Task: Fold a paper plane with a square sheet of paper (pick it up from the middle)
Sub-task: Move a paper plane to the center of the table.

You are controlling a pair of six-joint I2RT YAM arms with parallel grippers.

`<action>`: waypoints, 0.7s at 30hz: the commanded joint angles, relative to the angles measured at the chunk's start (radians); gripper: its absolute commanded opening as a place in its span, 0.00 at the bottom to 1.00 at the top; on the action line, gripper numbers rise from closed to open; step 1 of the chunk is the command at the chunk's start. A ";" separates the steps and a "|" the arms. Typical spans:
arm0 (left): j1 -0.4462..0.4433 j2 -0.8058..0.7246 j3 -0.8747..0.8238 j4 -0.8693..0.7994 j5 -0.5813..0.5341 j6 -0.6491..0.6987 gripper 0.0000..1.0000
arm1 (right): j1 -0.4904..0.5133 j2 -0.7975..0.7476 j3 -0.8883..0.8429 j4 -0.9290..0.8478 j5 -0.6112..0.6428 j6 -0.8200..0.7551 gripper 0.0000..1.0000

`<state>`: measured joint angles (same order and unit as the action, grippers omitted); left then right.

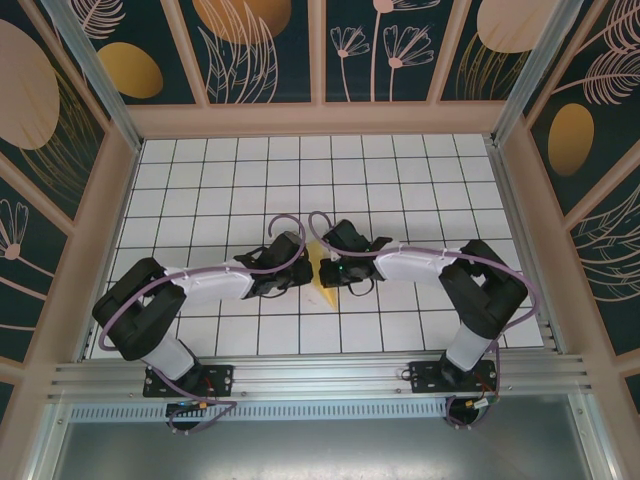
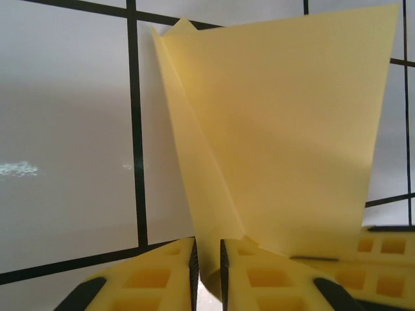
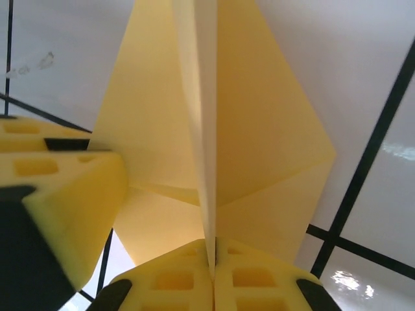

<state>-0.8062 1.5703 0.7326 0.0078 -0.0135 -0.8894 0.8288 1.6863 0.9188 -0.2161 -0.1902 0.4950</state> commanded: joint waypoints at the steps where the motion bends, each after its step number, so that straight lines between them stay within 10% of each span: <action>1: -0.001 -0.109 -0.037 0.018 -0.034 -0.001 0.29 | 0.004 -0.054 0.054 -0.077 0.098 0.026 0.06; 8: 0.002 -0.332 -0.118 0.029 -0.164 0.005 0.62 | -0.038 0.020 0.180 -0.238 0.309 0.078 0.05; 21: 0.024 -0.468 -0.183 -0.015 -0.264 0.036 0.67 | -0.046 0.251 0.363 -0.294 0.331 0.149 0.14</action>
<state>-0.7918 1.1248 0.5659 0.0135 -0.2455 -0.8768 0.7788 1.9194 1.2465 -0.4679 0.1272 0.6228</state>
